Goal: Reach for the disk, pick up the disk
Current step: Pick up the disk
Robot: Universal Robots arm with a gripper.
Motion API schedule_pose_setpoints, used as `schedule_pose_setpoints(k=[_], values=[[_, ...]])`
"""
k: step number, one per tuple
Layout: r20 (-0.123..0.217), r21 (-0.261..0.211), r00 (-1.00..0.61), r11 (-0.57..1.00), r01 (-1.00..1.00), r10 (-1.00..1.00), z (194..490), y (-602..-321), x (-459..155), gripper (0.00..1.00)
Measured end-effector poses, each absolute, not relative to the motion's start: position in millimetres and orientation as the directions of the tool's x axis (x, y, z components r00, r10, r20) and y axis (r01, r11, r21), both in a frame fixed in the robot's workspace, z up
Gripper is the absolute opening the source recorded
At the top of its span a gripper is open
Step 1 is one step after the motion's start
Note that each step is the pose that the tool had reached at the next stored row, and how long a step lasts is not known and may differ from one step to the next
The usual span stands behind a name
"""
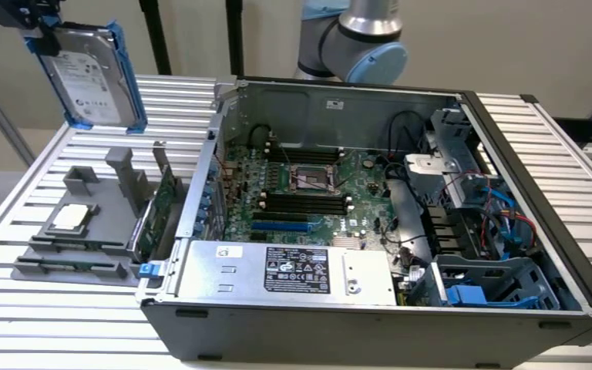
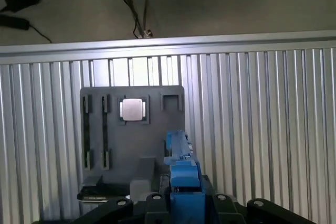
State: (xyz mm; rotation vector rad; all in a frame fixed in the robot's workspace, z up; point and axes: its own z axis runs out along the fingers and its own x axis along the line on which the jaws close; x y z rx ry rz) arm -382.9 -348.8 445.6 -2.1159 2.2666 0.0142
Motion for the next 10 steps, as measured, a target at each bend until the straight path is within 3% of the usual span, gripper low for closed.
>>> schedule_pose_setpoints(k=[10], values=[[-0.037, -0.017, -0.068, 0.069, -0.997, -0.997, 475, -360, -337, 0.33]])
